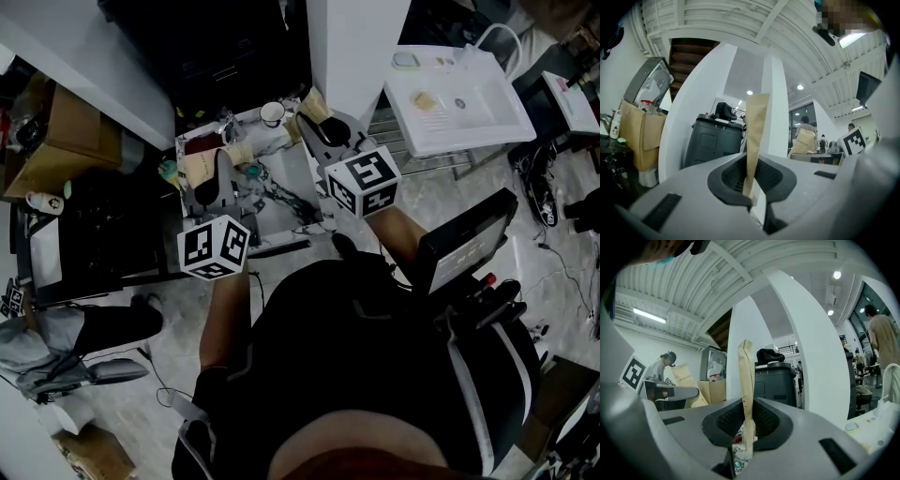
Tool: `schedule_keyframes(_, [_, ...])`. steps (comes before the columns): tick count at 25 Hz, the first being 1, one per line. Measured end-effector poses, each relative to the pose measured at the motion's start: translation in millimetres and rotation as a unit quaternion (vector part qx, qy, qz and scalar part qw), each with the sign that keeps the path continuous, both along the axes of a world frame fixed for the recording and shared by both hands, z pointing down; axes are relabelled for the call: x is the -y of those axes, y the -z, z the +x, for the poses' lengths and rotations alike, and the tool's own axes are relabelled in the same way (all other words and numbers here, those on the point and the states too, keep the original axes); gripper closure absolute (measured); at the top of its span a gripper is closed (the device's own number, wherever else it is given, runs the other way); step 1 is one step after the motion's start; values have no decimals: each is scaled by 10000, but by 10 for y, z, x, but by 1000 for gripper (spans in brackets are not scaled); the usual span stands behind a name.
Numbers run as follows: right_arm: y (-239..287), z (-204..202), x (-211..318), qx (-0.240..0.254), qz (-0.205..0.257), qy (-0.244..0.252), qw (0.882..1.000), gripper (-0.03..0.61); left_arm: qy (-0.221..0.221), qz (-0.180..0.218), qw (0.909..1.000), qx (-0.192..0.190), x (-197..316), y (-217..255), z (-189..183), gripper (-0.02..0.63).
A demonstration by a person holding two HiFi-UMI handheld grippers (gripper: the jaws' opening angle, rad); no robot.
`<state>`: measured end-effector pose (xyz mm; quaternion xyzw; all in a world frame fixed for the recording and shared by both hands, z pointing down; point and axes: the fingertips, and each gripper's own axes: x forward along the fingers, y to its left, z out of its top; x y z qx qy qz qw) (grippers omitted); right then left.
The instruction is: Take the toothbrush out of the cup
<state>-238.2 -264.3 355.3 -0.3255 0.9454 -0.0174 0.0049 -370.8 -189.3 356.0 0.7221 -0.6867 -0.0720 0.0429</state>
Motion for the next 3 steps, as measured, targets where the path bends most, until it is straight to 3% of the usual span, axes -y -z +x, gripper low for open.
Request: schedule_keyframes(3, [-10, -7, 36, -17, -8, 13, 10000, 526, -2, 3, 10000, -16, 38, -1, 8, 583])
